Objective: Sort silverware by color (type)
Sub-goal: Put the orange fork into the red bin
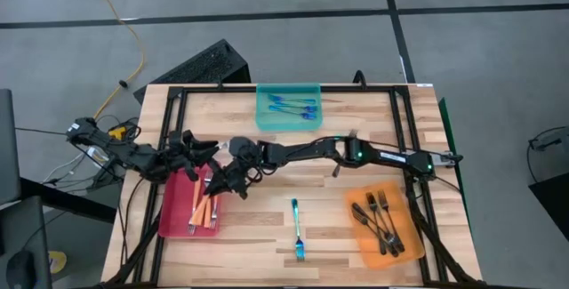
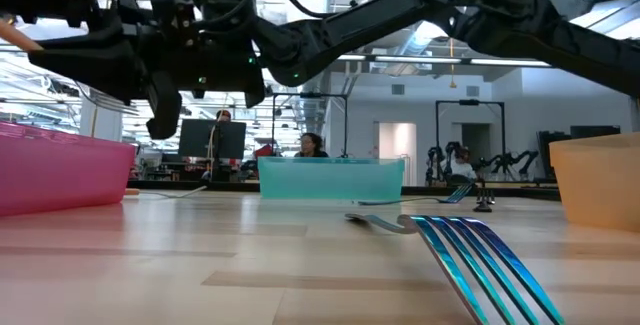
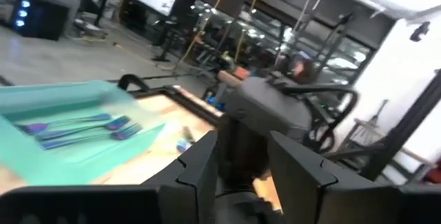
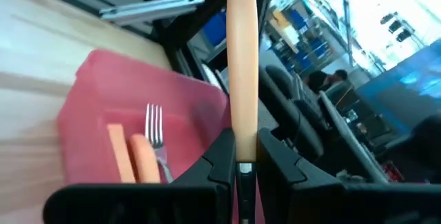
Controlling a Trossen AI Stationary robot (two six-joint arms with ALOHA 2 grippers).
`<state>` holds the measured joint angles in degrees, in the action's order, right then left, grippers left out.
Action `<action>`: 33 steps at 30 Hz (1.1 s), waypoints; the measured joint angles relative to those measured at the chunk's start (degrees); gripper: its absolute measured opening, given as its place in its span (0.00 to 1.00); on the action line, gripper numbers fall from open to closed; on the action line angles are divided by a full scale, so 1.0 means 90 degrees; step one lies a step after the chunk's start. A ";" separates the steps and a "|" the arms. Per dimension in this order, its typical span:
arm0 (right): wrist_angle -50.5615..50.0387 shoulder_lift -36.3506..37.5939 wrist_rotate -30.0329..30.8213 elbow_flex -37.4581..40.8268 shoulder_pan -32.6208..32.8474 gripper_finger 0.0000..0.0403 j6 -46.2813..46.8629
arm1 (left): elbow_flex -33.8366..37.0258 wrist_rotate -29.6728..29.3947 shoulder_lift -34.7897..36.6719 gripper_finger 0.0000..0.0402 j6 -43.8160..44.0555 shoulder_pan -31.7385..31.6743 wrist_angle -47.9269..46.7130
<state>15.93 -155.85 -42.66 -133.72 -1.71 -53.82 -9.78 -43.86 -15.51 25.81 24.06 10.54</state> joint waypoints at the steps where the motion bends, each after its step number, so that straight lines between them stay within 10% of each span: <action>1: -0.0041 0.0002 -0.0012 -0.0002 -0.0017 0.15 0.0024 | 0.0000 0.0043 0.0012 0.28 -0.0006 0.0001 0.0032; 33: -0.0930 -0.0294 0.1082 -0.0137 0.0011 0.16 -0.1297 | 0.0005 0.0159 0.0061 0.28 0.0019 0.0001 0.0050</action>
<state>7.55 -158.50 -32.93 -134.96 -1.61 -65.50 -9.74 -42.44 -14.96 25.98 24.08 10.98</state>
